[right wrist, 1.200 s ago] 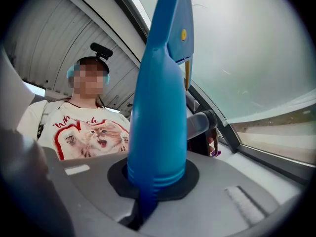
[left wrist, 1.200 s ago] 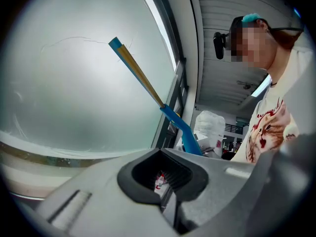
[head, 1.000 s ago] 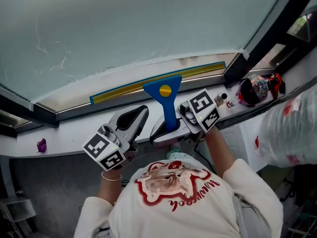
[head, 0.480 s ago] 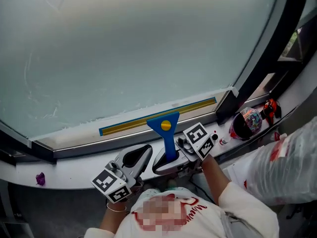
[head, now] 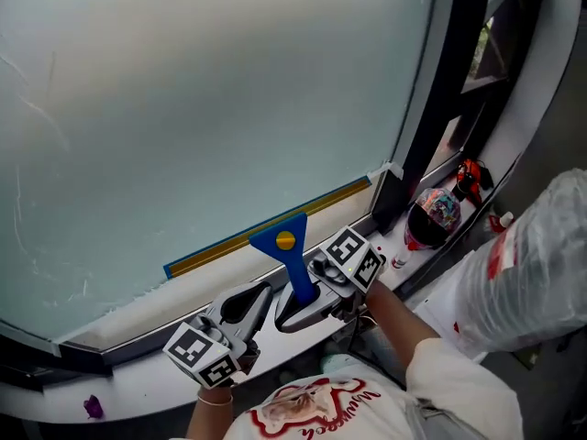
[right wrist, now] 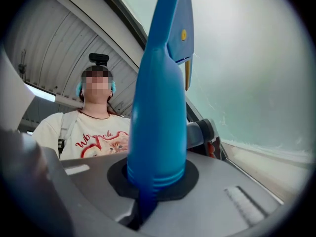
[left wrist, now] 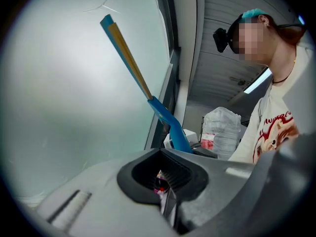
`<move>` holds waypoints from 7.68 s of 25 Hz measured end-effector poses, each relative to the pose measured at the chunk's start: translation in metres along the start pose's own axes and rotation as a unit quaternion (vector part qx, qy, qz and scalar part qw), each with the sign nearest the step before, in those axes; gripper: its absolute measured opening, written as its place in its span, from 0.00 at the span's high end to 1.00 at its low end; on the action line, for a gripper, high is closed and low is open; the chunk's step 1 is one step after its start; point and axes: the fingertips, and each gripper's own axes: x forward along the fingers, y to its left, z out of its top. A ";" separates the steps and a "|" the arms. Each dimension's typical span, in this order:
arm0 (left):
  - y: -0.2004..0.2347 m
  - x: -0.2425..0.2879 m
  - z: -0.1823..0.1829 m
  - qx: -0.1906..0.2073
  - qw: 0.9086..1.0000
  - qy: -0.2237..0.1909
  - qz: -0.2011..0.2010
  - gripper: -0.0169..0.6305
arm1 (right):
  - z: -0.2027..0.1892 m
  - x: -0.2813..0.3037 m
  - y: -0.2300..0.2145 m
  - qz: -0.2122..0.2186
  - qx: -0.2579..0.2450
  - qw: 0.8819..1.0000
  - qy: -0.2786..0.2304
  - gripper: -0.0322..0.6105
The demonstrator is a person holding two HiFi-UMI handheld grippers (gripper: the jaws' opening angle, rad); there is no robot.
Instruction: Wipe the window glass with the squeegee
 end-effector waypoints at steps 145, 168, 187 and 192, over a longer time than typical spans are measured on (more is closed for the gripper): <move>0.008 0.317 0.132 0.063 0.991 -0.026 -0.113 0.97 | 0.215 -0.395 0.020 0.007 -0.115 0.993 -0.037 0.91; 0.015 0.316 0.111 0.023 0.993 -0.013 -0.119 0.97 | 0.176 -0.399 -0.002 0.007 -0.099 0.993 -0.068 0.90; 0.024 0.316 0.083 0.000 0.994 0.006 -0.112 0.97 | 0.137 -0.404 -0.022 0.013 -0.080 0.992 -0.095 0.89; 0.026 0.317 0.076 -0.008 0.993 0.009 -0.114 0.97 | 0.126 -0.405 -0.026 0.015 -0.075 0.992 -0.096 0.88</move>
